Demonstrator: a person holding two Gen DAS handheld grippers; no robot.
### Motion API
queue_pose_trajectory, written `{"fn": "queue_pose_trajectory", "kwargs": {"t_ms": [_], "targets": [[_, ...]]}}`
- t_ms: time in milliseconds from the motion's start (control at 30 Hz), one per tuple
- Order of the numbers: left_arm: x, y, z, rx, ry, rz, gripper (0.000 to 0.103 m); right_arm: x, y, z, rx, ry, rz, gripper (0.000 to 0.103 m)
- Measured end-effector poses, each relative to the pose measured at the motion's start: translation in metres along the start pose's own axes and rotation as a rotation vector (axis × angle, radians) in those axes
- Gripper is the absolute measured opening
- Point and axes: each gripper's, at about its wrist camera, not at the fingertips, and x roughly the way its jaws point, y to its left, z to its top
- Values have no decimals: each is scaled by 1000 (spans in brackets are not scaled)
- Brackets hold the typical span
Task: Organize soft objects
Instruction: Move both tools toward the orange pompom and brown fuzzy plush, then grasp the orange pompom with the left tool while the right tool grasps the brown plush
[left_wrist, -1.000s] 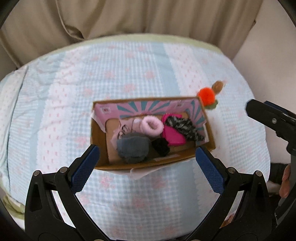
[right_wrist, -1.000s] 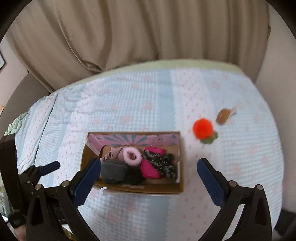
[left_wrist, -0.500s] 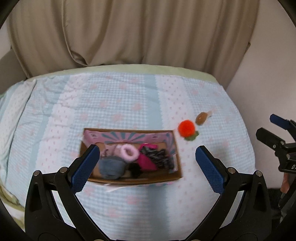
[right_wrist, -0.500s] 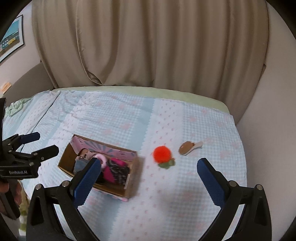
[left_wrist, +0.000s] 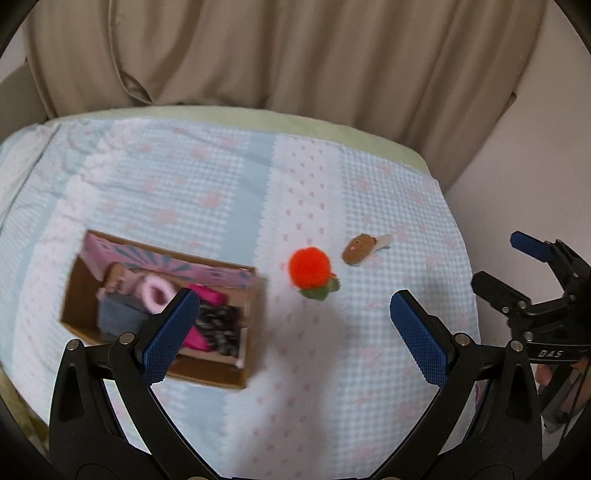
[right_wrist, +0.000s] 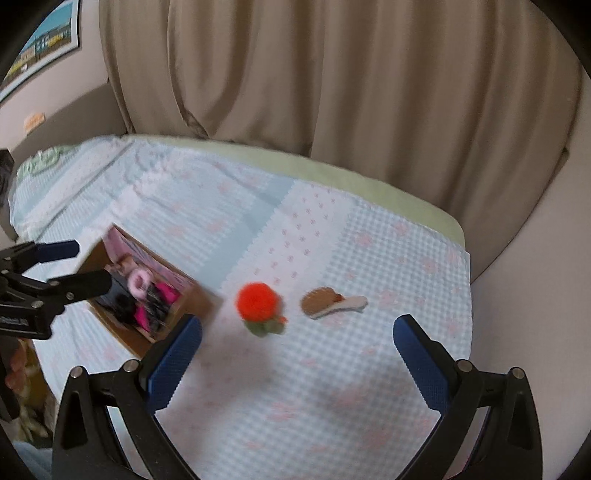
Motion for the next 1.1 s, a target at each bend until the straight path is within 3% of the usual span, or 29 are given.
{"fn": "queue_pose_trajectory", "kwargs": {"t_ms": [467,733,933,1000,1100], "targets": [[174,-47,-17,-117,85,-5,103,147,-75,-8,-112,108,102,103],[258,-46,-19,-140,139,20,98,226,-70,-23,-229,157,177,103],[289,-41,-22,-133,165,36,96,268,-55,-28,-316,194,196,101],[296,-39,-22,-132,169,36,93,277,-53,-28,-336,198,206,95],[306,-36,-22,-122,176,41,71,288,-52,-28,-362,205,214,83]]}}
